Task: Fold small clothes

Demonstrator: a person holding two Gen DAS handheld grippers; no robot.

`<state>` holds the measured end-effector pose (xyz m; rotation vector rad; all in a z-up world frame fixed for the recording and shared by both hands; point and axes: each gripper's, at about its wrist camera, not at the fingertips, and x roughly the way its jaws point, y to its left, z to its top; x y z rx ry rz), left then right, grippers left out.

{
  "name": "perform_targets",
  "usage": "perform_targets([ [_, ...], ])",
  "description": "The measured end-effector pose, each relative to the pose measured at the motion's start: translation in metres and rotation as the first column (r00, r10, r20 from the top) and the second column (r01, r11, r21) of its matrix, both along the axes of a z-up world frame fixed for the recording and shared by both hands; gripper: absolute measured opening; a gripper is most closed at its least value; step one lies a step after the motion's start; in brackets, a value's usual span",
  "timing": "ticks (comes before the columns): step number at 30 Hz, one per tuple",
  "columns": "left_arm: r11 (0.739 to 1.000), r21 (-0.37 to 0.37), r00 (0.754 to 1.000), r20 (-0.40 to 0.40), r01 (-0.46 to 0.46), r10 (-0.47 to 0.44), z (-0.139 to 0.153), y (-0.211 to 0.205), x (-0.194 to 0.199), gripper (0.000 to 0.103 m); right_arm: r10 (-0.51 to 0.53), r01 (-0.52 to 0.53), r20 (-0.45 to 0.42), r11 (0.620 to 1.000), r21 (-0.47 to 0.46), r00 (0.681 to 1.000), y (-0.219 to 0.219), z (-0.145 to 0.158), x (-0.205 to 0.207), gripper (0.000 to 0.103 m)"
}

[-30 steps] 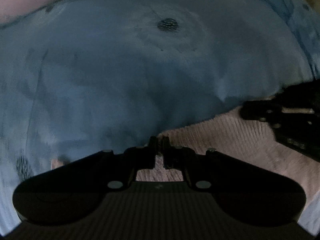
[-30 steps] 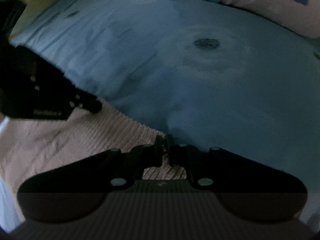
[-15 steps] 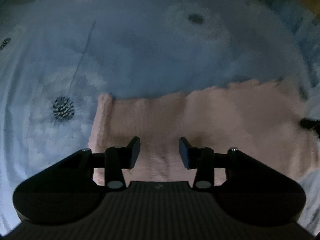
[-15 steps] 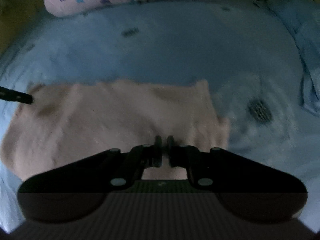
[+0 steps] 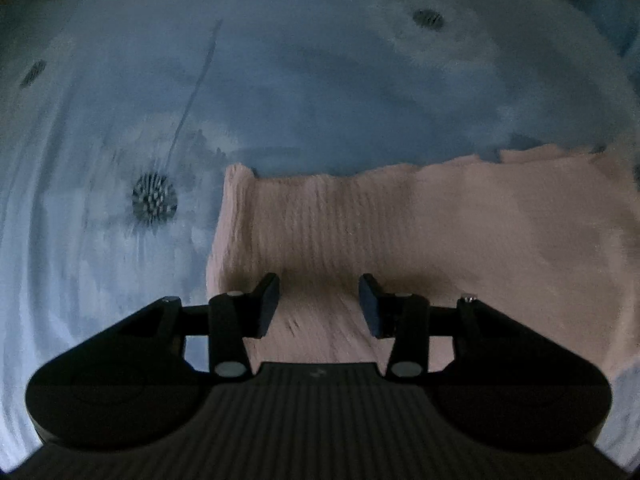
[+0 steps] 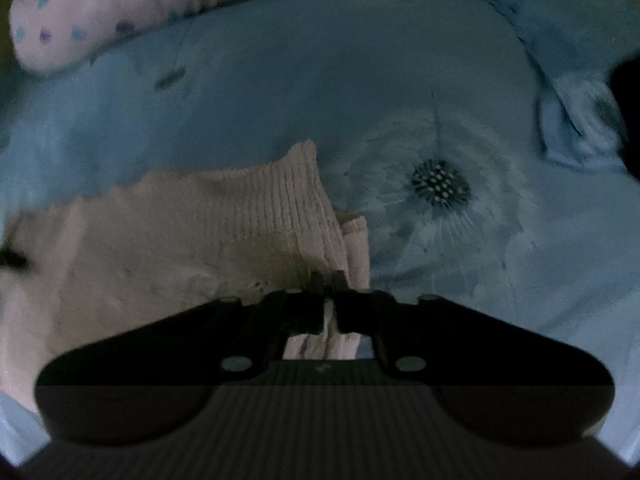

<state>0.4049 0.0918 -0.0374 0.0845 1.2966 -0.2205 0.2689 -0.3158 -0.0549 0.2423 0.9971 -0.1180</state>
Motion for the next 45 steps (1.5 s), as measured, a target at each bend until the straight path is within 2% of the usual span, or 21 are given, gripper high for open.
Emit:
perform_targets([
  [4,0.997,-0.046,0.998,-0.034,-0.056,0.054,0.014,0.009,-0.028,0.050,-0.009,0.008,0.012,0.998,0.066,1.000,0.007,0.014,-0.026,0.010],
  [7,0.995,-0.049,0.994,-0.072,-0.086,0.083,0.011,0.016,-0.053,0.051,0.009,-0.005,-0.045,0.996,0.090,0.999,0.015,0.006,-0.042,0.010],
  [10,0.996,-0.022,0.992,-0.095,-0.084,0.081,0.000,0.020,-0.071,0.051,0.002,0.003,-0.121,0.999,0.041,0.993,0.019,-0.012,-0.051,0.007],
  [11,0.997,-0.013,0.994,-0.085,-0.074,0.073,-0.002,0.020,-0.075,0.051,-0.004,0.008,-0.130,1.000,0.027,0.992,0.018,-0.019,-0.052,0.004],
  [14,0.997,0.008,0.994,-0.078,-0.075,0.075,0.004,0.017,-0.079,0.051,-0.033,0.038,-0.113,0.998,0.041,0.993,0.012,-0.024,-0.058,0.004],
  [16,0.996,0.002,0.992,-0.082,-0.092,0.092,0.012,0.017,-0.081,0.054,-0.057,0.063,-0.109,0.997,0.050,0.992,0.012,-0.017,-0.059,0.004],
  [18,0.994,0.007,0.991,-0.080,-0.111,0.111,0.020,0.017,-0.085,0.067,-0.081,0.087,-0.088,0.995,0.057,0.993,0.013,-0.009,-0.065,0.005],
  [21,0.990,0.030,0.987,-0.078,-0.139,0.141,0.031,0.021,-0.093,0.075,-0.140,0.146,-0.071,0.985,0.092,0.988,0.011,0.001,-0.074,0.017],
  [23,0.985,0.040,0.982,-0.088,-0.165,0.168,0.034,0.024,-0.100,0.077,-0.175,0.183,-0.069,0.975,0.124,0.982,0.009,0.003,-0.079,0.061],
  [24,0.983,0.047,0.978,-0.096,-0.179,0.182,0.033,0.026,-0.102,0.078,-0.191,0.199,-0.067,0.970,0.137,0.979,0.008,0.004,-0.082,0.066],
  [32,0.958,0.103,0.948,-0.149,-0.267,0.280,0.019,0.037,-0.121,0.080,-0.247,0.269,-0.134,0.945,0.185,0.960,0.008,-0.016,-0.083,0.064],
  [37,0.948,0.129,0.936,-0.168,-0.292,0.311,0.008,0.037,-0.122,0.081,-0.334,0.375,-0.180,0.878,0.298,0.925,0.002,-0.039,-0.080,0.068],
  [38,0.945,0.125,0.932,-0.172,-0.301,0.319,0.008,0.037,-0.122,0.081,-0.348,0.388,-0.180,0.870,0.304,0.920,0.003,-0.040,-0.079,0.071],
  [41,0.941,0.115,0.924,-0.183,-0.318,0.335,0.006,0.038,-0.123,0.081,-0.377,0.417,-0.182,0.852,0.317,0.908,0.005,-0.038,-0.077,0.073],
  [45,0.945,0.115,0.928,-0.185,-0.305,0.322,0.003,0.037,-0.122,0.081,-0.400,0.438,-0.178,0.807,0.396,0.899,0.005,-0.038,-0.077,0.073],
])
